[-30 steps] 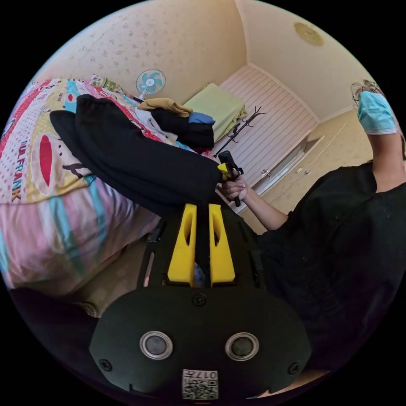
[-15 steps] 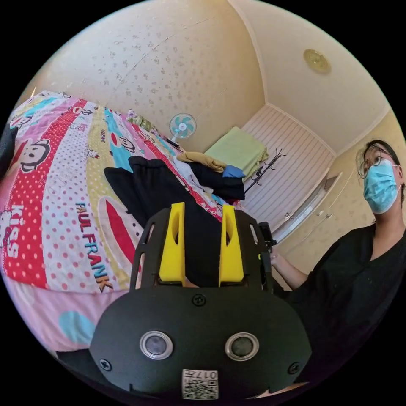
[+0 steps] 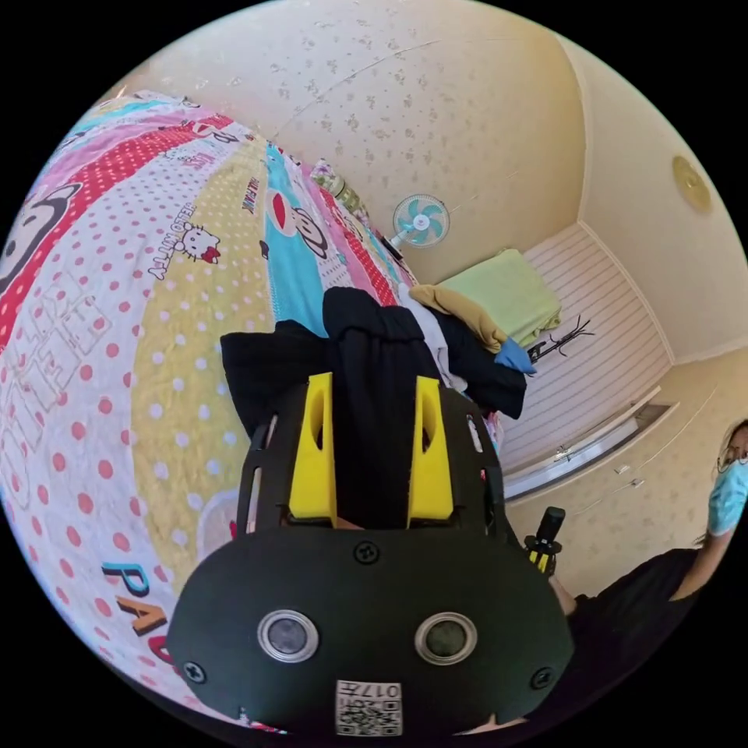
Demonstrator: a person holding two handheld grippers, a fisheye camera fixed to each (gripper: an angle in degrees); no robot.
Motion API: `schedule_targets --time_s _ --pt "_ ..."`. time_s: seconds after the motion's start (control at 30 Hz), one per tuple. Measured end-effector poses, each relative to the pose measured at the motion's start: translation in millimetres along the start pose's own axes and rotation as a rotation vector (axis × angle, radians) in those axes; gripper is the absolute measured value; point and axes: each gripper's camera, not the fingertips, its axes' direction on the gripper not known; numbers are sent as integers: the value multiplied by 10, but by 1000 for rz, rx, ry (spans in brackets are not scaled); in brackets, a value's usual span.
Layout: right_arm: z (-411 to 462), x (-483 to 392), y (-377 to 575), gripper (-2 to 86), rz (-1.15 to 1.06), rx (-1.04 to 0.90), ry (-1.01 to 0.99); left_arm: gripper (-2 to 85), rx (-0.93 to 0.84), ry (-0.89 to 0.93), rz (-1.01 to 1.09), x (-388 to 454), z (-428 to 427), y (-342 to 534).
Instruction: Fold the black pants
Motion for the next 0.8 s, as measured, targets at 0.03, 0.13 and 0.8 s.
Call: schedule_targets --time_s 0.03,0.13,0.8 --pt "-18 15 7 23 1 7 -13 149 -58 17 -2 10 113 -35" --pt "-80 71 27 22 8 28 -62 157 -126 -61 42 125 256 -123" --pt "-399 27 252 23 18 58 -56 85 -73 -89 5 280 -372 283"
